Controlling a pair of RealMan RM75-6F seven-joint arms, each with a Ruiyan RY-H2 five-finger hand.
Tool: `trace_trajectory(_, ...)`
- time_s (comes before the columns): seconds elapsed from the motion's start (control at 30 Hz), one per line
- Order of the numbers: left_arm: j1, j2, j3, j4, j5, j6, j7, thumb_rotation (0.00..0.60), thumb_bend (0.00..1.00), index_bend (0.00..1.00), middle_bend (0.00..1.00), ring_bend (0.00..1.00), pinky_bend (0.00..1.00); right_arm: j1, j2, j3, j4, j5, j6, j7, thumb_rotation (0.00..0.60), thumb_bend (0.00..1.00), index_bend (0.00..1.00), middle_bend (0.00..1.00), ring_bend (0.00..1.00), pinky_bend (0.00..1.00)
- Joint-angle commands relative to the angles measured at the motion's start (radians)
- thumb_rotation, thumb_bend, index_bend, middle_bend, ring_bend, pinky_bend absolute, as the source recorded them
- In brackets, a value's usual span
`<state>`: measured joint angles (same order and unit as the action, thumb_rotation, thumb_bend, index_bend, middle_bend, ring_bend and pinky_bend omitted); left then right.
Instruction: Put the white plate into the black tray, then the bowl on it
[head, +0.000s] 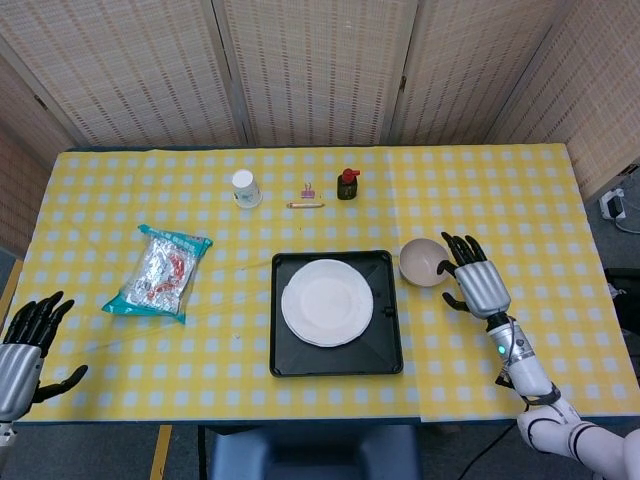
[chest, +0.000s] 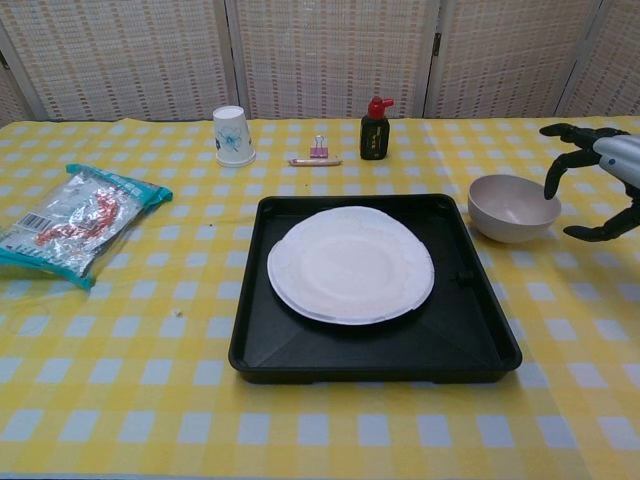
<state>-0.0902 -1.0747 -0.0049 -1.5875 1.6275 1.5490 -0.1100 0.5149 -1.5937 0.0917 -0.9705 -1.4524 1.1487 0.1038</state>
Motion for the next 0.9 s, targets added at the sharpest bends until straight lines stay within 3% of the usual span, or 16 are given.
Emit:
trace_trajectory(0.03, -0.001, 0.0, 0.0, 0.001, -0.002, -0.002, -0.002, 0.6, 0.25, 0.0, 0.05, 0.02, 0.0, 0.018, -0.039, 0.01, 0.058, 0.009, -0.03, 0.026, 0.6, 0.3, 0.47, 0.0, 0.0, 0.0)
trace_trajectory(0.63, -0.002, 0.001, -0.002, 0.008, -0.01, -0.002, -0.013, 0.6, 0.25, 0.0, 0.05, 0.02, 0.0, 0.087, -0.152, 0.002, 0.239, -0.014, -0.107, 0.078, 0.6, 0.42, 0.6, 0.0, 0.0, 0.0)
trace_trajectory(0.9, -0.001, 0.001, -0.002, 0.012, -0.008, 0.003, -0.02, 0.6, 0.25, 0.0, 0.05, 0.02, 0.0, 0.076, -0.155, -0.002, 0.238, -0.052, -0.005, 0.114, 0.6, 0.45, 0.7, 0.03, 0.0, 0.0)
